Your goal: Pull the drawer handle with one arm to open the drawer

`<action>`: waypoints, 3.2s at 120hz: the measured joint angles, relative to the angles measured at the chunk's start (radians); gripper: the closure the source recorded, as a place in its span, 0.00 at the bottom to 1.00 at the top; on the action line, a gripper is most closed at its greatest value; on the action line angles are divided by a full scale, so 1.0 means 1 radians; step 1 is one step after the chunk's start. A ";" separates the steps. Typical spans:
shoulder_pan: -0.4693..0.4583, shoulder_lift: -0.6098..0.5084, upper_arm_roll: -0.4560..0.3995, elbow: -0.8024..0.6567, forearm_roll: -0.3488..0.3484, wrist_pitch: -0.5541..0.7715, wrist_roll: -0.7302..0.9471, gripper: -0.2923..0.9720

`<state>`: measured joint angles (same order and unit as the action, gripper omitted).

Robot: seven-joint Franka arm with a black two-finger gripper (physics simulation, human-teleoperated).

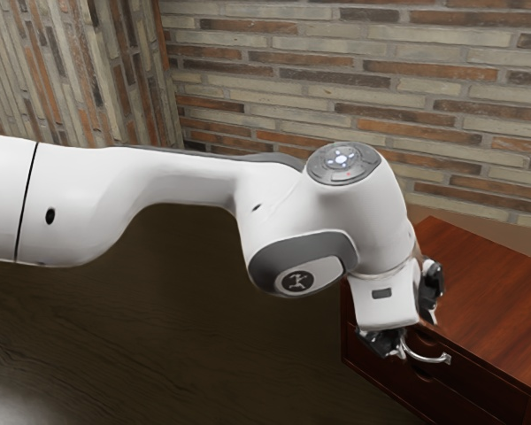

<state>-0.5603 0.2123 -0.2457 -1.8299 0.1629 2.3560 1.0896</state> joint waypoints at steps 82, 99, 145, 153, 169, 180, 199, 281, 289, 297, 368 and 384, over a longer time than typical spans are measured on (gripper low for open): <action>0.045 0.039 0.003 -0.052 0.004 0.057 0.079 0.57; 0.045 0.042 0.003 -0.057 0.002 0.060 0.049 0.58; 0.043 0.071 0.003 -0.051 -0.011 0.070 -0.033 0.59; 0.042 0.077 0.003 -0.050 -0.012 0.071 -0.047 0.59; 0.041 0.090 0.002 -0.040 -0.012 0.076 -0.073 0.59; 0.039 0.096 0.001 -0.035 -0.019 0.079 -0.088 0.59; 0.038 0.105 0.000 -0.029 -0.024 0.082 -0.109 0.59; 0.040 0.114 -0.022 -0.031 -0.001 0.097 -0.156 0.69; 0.044 0.110 -0.028 -0.034 0.005 0.097 -0.157 0.71; 0.047 0.107 -0.032 -0.039 0.010 0.099 -0.160 0.72; 0.037 0.046 -0.038 -0.128 0.031 0.115 -0.169 0.71; 0.034 0.028 -0.038 -0.153 0.032 0.123 -0.169 0.70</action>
<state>-0.5262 0.2408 -0.2835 -1.9832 0.1948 2.4795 0.9201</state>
